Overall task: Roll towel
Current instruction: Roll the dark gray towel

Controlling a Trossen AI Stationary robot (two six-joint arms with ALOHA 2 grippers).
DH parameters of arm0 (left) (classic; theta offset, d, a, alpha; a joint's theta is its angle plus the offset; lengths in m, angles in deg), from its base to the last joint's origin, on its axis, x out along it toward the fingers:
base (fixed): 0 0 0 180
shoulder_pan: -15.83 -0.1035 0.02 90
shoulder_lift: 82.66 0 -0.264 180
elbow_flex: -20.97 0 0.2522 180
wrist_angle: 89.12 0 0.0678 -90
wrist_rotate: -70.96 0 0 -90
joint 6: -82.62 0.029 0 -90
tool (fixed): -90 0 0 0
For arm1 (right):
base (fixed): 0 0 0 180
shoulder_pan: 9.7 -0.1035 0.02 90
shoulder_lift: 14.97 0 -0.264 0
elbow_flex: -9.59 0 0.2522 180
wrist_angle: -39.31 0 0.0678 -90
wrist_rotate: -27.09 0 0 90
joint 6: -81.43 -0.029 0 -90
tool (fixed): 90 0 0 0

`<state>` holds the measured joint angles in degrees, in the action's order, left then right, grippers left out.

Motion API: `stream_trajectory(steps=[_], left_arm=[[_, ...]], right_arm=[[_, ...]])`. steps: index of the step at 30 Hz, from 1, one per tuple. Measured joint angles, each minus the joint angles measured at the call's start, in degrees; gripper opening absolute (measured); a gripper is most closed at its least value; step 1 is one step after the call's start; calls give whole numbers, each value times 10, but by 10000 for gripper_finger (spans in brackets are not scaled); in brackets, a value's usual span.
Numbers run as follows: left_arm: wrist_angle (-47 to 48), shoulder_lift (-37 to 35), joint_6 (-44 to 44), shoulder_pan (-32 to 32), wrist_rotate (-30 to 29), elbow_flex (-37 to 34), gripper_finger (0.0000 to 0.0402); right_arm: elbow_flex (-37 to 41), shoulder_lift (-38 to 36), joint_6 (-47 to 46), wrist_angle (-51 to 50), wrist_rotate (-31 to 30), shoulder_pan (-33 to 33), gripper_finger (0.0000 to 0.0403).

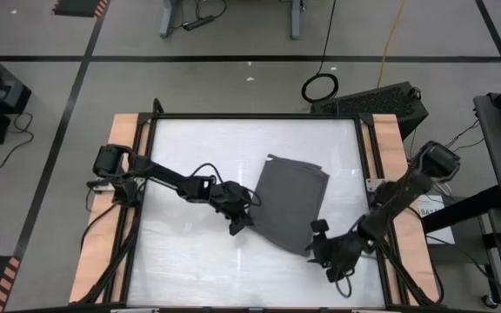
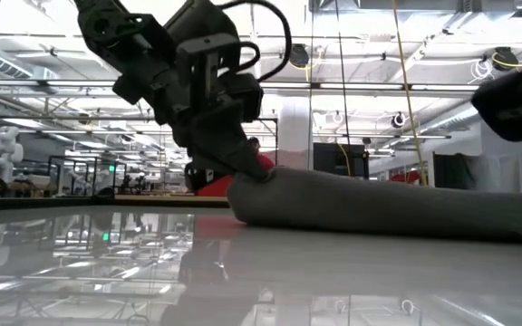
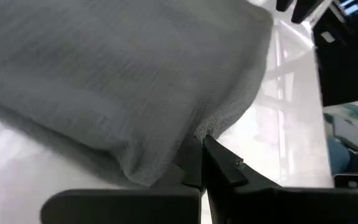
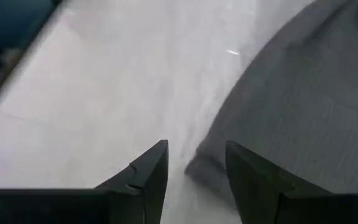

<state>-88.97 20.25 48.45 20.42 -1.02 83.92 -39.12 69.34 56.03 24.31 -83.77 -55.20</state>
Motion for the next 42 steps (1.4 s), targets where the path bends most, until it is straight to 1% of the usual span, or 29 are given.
stream_trajectory(steps=[7,11,15,22,25,27,30,32,35,37,38,39,42], left_arm=[[38,11,0,-23,-7,0,2],[37,26,0,-27,-7,1,2],[39,30,0,-28,-7,1,2],[39,30,0,-31,-5,1,2],[40,30,0,-31,-5,1,2],[41,30,0,-31,-1,1,2],[42,30,0,-31,2,1,2],[43,30,0,-31,5,1,2],[47,30,0,-31,12,1,2],[50,30,2,-31,14,1,2],[50,30,4,-31,15,1,2],[49,30,5,-31,17,1,3],[49,30,6,-31,21,1,10]], right_arm=[[-27,96,-56,-16,-87,-29,151],[-50,129,-54,-29,-134,-33,153],[-80,152,-47,-64,-180,-35,170],[-132,186,-58,-133,-225,-34,200],[-141,200,-77,-139,-238,-32,200],[-141,211,-106,-137,-248,-30,195],[-142,223,-161,-134,-261,-30,173],[-142,225,-195,-134,-261,-30,145],[-142,225,-245,-136,-257,-32,84],[-140,225,-272,-137,-257,-37,32],[-140,225,-286,-136,-256,-40,17],[-140,225,-305,-135,-255,-41,11],[-140,224,-373,-134,-243,-44,9]])
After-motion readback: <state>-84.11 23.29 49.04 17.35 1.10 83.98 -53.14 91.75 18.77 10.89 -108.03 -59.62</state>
